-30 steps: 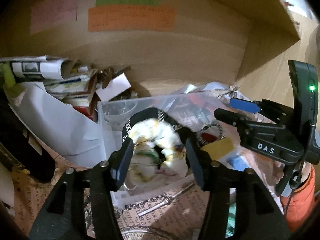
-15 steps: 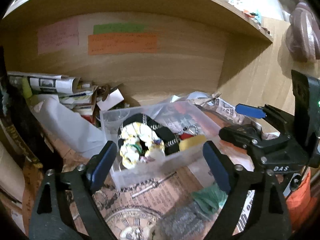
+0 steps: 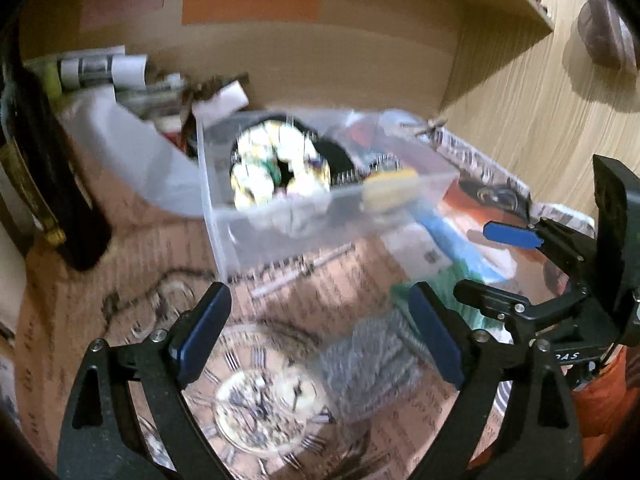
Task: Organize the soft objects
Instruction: 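Grasp the grey knit fabric with the left gripper while the right gripper grasps the green mesh cloth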
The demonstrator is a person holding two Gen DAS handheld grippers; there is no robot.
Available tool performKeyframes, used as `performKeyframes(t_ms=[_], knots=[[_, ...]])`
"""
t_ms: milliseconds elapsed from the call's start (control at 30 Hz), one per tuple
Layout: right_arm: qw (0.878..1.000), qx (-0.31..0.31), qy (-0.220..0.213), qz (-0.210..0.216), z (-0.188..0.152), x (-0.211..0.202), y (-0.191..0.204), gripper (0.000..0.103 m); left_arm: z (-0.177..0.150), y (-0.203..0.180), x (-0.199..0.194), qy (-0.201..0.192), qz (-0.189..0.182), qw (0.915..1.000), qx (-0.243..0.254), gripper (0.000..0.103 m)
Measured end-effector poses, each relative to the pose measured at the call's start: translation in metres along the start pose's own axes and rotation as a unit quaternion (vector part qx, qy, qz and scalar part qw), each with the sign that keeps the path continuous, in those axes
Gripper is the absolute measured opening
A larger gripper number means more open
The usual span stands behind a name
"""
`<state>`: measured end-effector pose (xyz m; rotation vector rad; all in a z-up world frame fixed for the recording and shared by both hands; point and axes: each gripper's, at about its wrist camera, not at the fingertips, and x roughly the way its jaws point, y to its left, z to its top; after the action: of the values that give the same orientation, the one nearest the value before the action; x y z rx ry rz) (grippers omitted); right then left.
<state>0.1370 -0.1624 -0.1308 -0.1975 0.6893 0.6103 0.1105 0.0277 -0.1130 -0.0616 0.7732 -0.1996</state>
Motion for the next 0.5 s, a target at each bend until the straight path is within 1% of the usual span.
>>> performKeyframes(t_ms=[133,233,267,333,367,400,433,467,500], knots=[[0.999,0.012,0.031,0.009,-0.014,0.011,-0.002,0.082,-0.013,-0.006,0.01,0.024,-0.012,0.9996,-0.001,0.091],[0.999,0.016,0.033,0.001,-0.02,0.011,-0.005,0.08,-0.02,-0.011,0.015,0.037,-0.018,0.9992,0.002,0.091],[0.999,0.019,0.033,0.002,-0.022,0.011,-0.006,0.078,-0.023,-0.013,0.018,0.042,-0.023,0.9989,0.002,0.091],[0.999,0.025,0.04,0.008,-0.025,0.012,-0.008,0.069,-0.029,-0.017,0.026,0.059,-0.033,0.9977,0.005,0.092],[0.999,0.025,0.046,0.012,-0.026,0.014,-0.008,0.06,-0.03,-0.018,0.03,0.065,-0.034,0.9973,0.006,0.092],[0.998,0.025,0.051,0.014,-0.028,0.015,-0.008,0.056,-0.034,-0.02,0.035,0.073,-0.033,0.9968,0.009,0.092],[0.998,0.025,0.05,0.011,-0.029,0.016,-0.008,0.054,-0.035,-0.021,0.038,0.075,-0.032,0.9967,0.009,0.092],[0.999,0.025,0.048,0.01,-0.03,0.016,-0.008,0.052,-0.037,-0.024,0.038,0.068,-0.025,0.9973,0.015,0.092],[0.999,0.026,0.044,0.009,-0.03,0.015,-0.009,0.045,-0.038,-0.026,0.037,0.063,-0.021,0.9976,0.02,0.092]])
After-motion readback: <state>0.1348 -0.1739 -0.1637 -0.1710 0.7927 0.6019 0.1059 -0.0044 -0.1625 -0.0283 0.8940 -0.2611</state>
